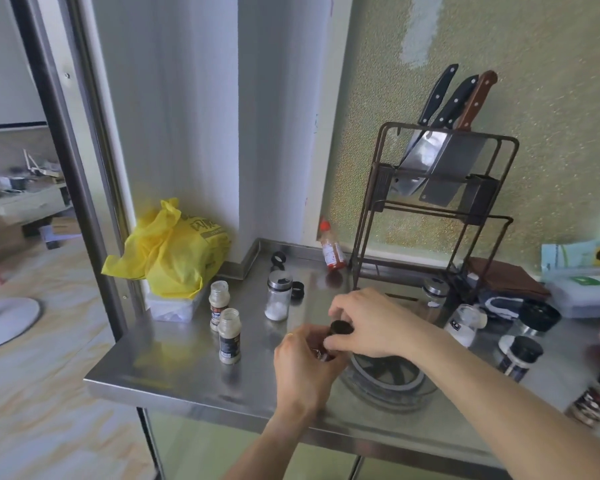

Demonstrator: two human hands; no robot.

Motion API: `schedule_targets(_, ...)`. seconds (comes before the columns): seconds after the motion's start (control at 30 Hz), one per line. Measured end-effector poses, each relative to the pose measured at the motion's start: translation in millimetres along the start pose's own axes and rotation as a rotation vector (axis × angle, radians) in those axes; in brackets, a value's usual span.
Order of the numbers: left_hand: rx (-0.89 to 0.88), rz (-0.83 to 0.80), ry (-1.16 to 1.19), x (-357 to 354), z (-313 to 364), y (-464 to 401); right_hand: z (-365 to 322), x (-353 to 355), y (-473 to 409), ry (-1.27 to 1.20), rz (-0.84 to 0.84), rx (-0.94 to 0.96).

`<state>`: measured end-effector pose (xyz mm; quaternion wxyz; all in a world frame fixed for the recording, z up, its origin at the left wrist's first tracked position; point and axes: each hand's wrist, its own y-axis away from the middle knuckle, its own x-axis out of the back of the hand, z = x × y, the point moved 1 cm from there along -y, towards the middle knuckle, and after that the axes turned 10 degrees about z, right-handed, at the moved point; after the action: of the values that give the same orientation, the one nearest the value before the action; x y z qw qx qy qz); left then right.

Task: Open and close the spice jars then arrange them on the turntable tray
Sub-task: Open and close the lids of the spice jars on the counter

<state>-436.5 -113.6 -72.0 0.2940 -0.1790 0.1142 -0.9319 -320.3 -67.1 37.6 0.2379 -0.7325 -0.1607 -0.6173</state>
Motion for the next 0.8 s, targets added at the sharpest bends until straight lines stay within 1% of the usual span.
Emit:
schedule_targets(0.1,0.025,0.007,0.001,-2.6,-3.0,-2.5,6.0,-3.5,-2.2,-0.052,0.006,0.023)
schedule_targets(0.23,0.066,0.033,-0.018,-6.3,-7.2,-2.9,11.4,-17.5,-3.0,-0.110,0.106,-0.020)
schedule_targets(0.4,0.107,0.068,-0.027,-6.3,-13.6,-7.3,12.7,-40.0,-8.8,-0.165,0.214,0.007)
schedule_targets(0.63,0.059,0.051,-0.077,-6.6,-24.6,-10.0,13.7,-57.9,-17.1,-0.184,0.195,0.020)
schedule_targets(0.73,-0.022,-0.005,-0.117,-4.5,-31.8,-9.5,13.6,-57.2,-15.6,-0.195,0.154,0.027)
schedule_targets(0.8,-0.090,-0.029,-0.165,3.9,-35.6,-5.8,15.7,-51.2,-13.5,-0.250,0.101,-0.004)
